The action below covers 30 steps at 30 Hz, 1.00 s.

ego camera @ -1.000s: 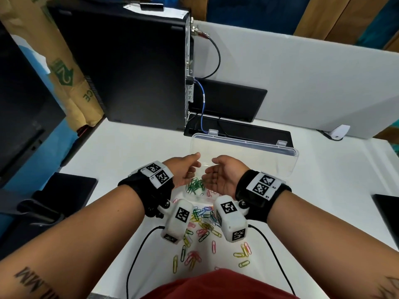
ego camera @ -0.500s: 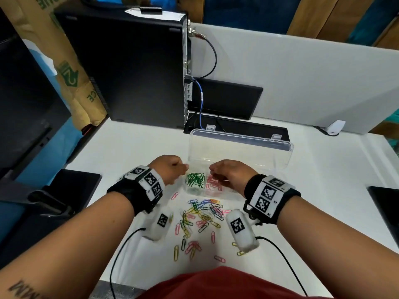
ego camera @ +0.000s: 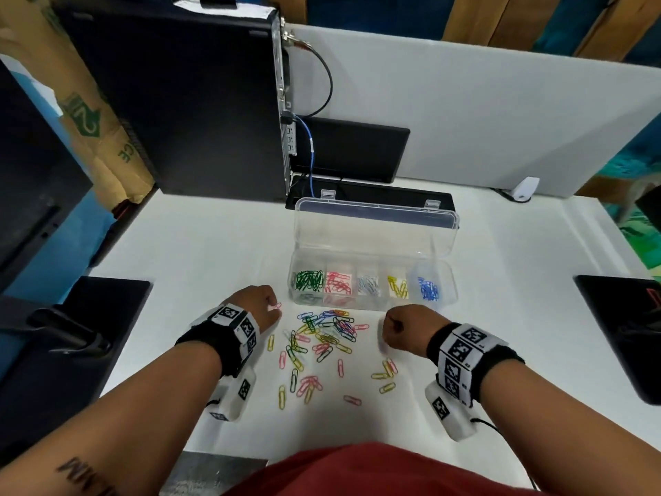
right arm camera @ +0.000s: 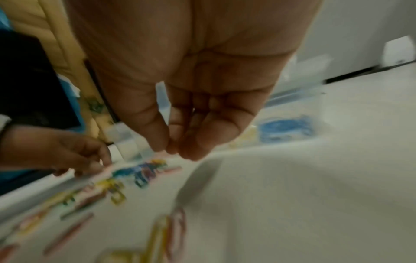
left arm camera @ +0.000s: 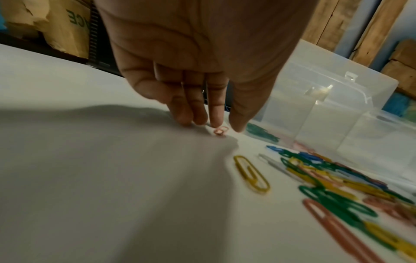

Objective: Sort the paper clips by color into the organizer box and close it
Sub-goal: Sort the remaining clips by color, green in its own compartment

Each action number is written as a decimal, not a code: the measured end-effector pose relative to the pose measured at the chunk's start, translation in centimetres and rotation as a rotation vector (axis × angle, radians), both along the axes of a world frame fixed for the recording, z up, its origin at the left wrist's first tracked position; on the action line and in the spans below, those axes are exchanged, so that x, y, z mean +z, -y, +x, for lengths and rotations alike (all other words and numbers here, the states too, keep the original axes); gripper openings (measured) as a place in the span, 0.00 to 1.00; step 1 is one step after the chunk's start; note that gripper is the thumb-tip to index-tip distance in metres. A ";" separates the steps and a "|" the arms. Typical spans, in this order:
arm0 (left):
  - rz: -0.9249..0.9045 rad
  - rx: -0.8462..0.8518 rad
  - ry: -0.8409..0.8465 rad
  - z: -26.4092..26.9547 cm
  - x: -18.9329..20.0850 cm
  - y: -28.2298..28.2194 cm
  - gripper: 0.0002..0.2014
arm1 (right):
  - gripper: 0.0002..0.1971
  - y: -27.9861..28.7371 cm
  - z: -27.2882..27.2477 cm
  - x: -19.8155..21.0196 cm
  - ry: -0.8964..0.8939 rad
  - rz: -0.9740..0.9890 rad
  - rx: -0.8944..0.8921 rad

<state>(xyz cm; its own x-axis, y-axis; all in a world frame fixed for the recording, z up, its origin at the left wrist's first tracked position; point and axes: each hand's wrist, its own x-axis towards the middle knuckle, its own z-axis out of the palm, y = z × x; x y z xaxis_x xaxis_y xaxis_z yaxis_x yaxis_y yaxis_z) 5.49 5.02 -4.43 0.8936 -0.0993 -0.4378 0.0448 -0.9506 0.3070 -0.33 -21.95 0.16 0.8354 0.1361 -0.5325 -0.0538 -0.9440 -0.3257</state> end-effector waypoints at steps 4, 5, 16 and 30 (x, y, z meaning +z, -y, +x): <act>-0.026 -0.035 -0.001 0.2 -0.5 0.6 0.06 | 0.12 0.7 -1.1 -1.6 -0.121 -0.121 -0.024; -0.028 -0.035 -0.003 0.2 -0.7 0.6 0.07 | 0.13 0.8 -1.3 -1.9 -0.118 -0.116 -0.047; -0.130 0.093 -0.018 -0.8 -0.5 0.4 0.12 | 0.13 0.4 -2.3 -3.1 -0.051 -0.098 -0.108; -0.316 0.052 -0.114 -2.5 1.0 1.3 0.09 | 0.13 -0.3 -2.6 -2.7 -0.061 -0.143 -0.050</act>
